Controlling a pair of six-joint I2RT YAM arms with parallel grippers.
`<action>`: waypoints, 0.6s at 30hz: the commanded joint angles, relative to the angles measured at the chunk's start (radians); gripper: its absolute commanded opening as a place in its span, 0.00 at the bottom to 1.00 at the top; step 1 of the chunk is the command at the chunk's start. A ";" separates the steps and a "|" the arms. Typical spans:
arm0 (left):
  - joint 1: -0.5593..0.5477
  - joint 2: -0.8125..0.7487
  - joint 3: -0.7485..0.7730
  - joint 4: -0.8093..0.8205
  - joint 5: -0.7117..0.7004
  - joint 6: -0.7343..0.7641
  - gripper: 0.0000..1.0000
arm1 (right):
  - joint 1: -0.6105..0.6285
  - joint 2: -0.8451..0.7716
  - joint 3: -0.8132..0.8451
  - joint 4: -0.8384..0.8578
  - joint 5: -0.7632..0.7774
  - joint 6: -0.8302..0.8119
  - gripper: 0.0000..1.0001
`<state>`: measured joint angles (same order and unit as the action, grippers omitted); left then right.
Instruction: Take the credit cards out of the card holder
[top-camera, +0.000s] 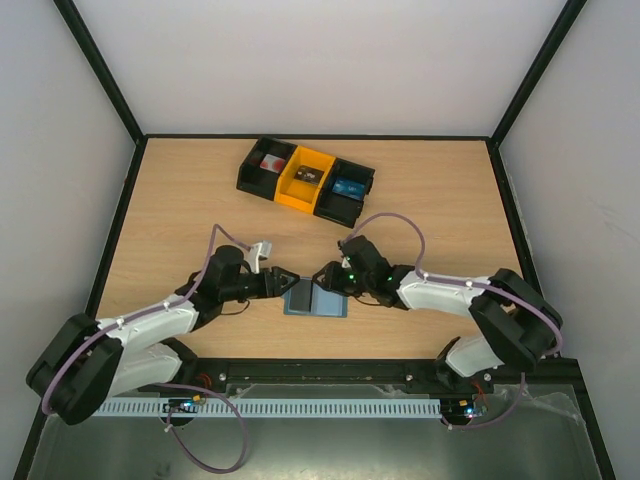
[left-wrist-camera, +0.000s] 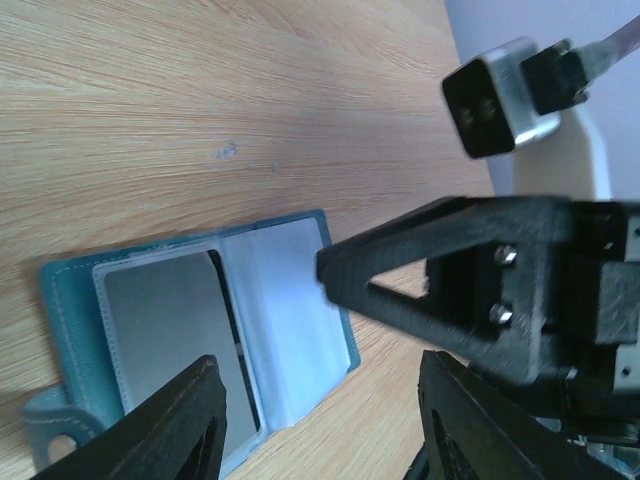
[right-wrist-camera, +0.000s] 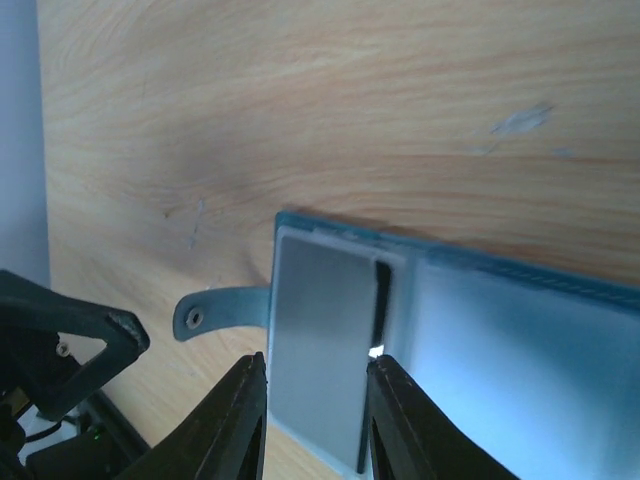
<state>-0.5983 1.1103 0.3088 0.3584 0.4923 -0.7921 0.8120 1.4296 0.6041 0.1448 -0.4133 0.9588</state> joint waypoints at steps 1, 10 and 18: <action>-0.009 0.036 -0.013 0.104 0.023 -0.041 0.54 | 0.038 0.058 -0.017 0.122 -0.033 0.044 0.28; -0.021 0.082 -0.013 0.091 -0.012 -0.056 0.41 | 0.039 0.177 -0.060 0.046 0.099 -0.051 0.25; -0.030 0.166 -0.041 0.164 -0.016 -0.041 0.36 | 0.039 0.193 -0.081 -0.014 0.164 -0.099 0.25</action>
<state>-0.6235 1.2339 0.2848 0.4690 0.4885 -0.8497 0.8558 1.5810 0.5674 0.2626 -0.3660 0.9047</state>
